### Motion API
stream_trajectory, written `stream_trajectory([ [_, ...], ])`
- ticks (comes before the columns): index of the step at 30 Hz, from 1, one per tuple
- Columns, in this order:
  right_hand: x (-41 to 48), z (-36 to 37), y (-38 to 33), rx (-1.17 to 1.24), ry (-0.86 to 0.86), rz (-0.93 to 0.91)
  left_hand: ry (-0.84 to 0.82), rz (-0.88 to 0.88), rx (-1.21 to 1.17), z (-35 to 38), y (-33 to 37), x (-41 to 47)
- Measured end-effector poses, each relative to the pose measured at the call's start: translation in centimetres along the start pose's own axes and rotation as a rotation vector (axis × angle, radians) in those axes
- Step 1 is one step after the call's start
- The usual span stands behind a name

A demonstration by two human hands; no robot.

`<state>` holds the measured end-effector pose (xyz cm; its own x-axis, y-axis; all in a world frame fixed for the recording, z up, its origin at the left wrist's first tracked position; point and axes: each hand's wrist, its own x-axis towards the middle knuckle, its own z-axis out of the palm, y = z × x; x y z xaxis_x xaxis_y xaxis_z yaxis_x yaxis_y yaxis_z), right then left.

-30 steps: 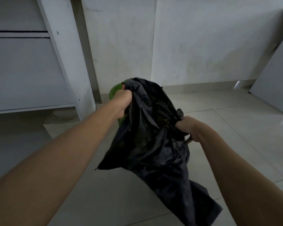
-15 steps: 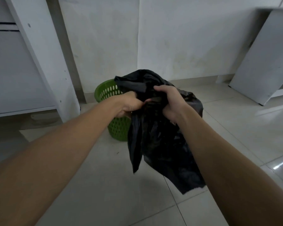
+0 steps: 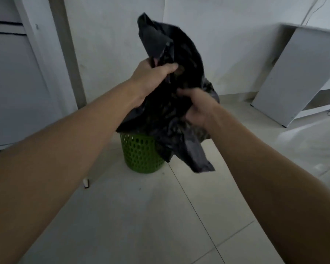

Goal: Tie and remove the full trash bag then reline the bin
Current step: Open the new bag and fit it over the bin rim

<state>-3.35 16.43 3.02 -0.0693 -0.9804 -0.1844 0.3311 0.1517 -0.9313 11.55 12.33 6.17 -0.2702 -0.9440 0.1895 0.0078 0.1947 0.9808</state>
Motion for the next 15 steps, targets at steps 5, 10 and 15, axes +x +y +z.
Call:
stream_trajectory([
  [5,2.3,7.3,-6.2,0.203,-0.124,-0.138,-0.143,0.147,0.222,-3.7,1.3,0.5],
  [10,5.4,10.9,-6.0,0.415,-0.222,-0.212,0.249,0.305,0.591,-6.9,2.1,3.2],
  [15,9.4,10.3,-6.3,0.25,-0.388,-0.219,0.399,0.326,0.817,-8.3,0.8,5.7],
])
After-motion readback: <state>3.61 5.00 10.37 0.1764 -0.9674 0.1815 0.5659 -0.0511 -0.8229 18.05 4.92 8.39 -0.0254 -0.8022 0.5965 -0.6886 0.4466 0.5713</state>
